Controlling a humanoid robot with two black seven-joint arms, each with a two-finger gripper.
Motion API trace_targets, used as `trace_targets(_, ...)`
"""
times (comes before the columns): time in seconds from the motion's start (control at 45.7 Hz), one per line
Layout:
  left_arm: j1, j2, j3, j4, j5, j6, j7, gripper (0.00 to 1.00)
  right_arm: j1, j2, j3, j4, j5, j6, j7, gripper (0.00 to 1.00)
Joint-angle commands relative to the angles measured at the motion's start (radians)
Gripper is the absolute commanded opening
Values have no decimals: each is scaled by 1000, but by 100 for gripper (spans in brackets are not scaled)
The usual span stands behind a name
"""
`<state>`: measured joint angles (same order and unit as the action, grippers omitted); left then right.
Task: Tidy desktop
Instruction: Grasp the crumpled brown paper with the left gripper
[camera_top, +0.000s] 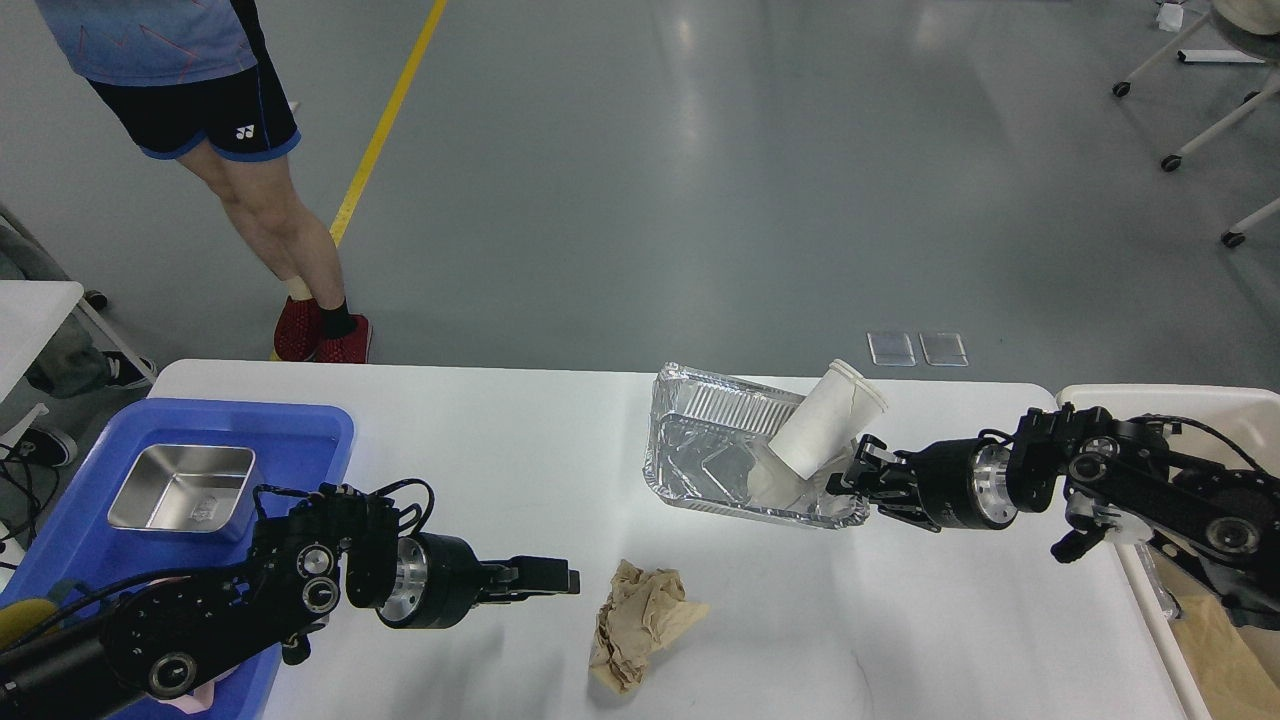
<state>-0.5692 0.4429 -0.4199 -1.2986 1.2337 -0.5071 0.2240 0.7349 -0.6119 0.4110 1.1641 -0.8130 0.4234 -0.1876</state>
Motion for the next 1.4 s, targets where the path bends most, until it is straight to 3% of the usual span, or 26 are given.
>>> trace_targets(0.0,-1,-32,1,4,1,-1,0,95,1,-2,0,0,0,0,-1,0)
trace_targets(0.482,-18,-208,4,140,55,-1,0,95,-5,-2,2,0,0,0,0,0)
trace_targets(1.095,-20,-325,10,240,82,35,0,94,-8,-5,0,0,0,0,0,0)
trace_targets(1.205,-23,-326,69,240,95,48,-5,85,-8,-5,2,0,0,0,0,0)
trace_targets(1.38,-23,-326,72,240,98,48,-3,59,-12,-5,0,0,0,0,0,0)
